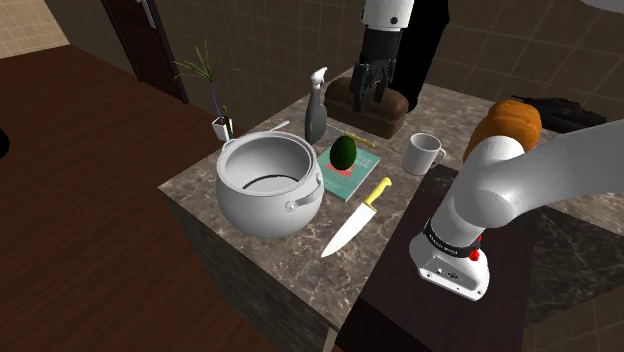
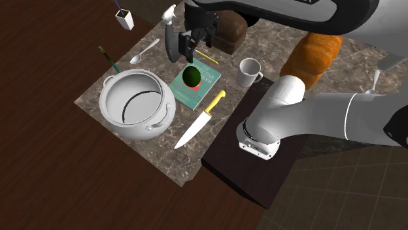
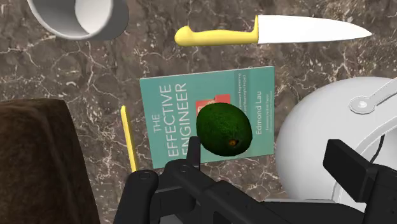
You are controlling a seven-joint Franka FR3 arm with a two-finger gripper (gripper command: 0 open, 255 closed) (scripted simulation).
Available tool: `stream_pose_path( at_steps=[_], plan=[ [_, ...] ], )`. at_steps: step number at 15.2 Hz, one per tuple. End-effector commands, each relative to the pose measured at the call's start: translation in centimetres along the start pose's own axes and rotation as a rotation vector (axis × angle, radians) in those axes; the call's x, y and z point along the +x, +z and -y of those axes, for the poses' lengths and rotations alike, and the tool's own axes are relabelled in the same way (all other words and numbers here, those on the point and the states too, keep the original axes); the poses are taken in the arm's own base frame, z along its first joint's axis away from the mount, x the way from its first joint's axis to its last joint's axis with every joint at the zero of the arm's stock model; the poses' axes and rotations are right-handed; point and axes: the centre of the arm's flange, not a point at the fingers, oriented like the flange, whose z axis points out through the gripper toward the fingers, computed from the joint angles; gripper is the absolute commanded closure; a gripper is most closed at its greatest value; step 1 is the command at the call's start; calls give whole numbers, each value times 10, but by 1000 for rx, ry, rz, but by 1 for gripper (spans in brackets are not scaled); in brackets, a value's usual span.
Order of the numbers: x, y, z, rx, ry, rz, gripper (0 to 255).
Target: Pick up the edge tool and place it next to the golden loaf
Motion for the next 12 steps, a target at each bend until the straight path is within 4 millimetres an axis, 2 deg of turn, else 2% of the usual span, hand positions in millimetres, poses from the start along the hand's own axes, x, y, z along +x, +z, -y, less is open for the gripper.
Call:
stream_pose_path(
  at_steps=[1,6,9,12],
  plan=[
    [0,0,0,0,0,0,0],
    [7,51,71,-162,-371,88,0],
    [-4,86,109,-259,-594,140,0],
    [-23,125,140,-356,-817,193,0]
  ],
)
